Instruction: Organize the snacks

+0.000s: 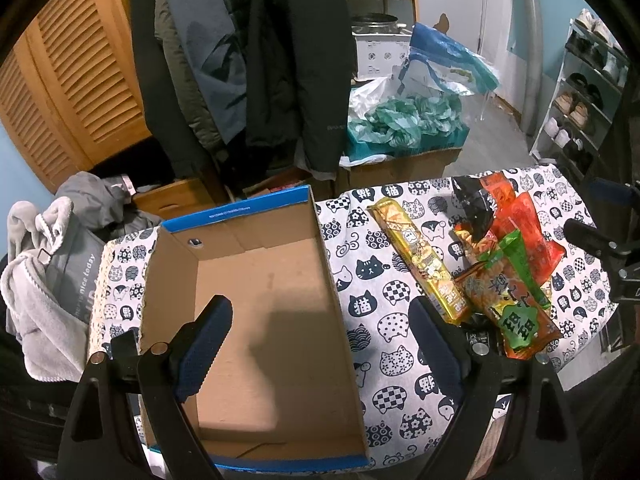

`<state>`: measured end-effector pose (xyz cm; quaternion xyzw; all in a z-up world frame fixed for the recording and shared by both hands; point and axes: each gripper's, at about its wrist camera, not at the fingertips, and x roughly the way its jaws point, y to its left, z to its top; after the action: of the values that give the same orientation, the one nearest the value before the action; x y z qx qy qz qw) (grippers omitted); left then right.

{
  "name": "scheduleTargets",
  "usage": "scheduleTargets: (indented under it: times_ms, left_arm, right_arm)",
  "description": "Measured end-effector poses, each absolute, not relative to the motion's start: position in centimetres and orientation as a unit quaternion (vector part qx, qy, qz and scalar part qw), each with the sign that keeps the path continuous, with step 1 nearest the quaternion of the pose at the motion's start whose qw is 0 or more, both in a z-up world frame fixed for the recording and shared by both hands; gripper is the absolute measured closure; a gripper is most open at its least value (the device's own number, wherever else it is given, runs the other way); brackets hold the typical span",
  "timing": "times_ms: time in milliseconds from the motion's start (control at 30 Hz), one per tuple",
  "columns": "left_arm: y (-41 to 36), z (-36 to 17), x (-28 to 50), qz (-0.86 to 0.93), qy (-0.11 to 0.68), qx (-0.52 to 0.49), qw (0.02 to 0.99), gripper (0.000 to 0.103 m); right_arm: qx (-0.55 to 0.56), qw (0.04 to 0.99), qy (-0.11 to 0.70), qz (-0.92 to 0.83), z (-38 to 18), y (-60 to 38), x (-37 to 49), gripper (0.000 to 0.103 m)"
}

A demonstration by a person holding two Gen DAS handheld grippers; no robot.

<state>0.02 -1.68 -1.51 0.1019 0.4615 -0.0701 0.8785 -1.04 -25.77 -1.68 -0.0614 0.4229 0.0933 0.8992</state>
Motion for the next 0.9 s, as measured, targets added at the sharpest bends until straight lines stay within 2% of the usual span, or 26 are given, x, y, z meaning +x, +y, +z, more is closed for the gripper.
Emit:
scheduleTargets:
  times_ms: [600, 900]
  left_arm:
    - [-5.5, -3.5, 4.4, -0.089, 0.512, 0.094, 0.849, 0.011]
    - [-8.2, -5.9, 7.5, -0.092, 0.546, 0.090, 0.828, 0.011]
  right_arm:
    - [-0.022, 0.875, 0.479, 0.063, -2.1, -33.5, 2.6, 0.003]
    - [-0.009, 0.839, 0.542, 0.058, -5.9, -36.9, 5.8, 0.003]
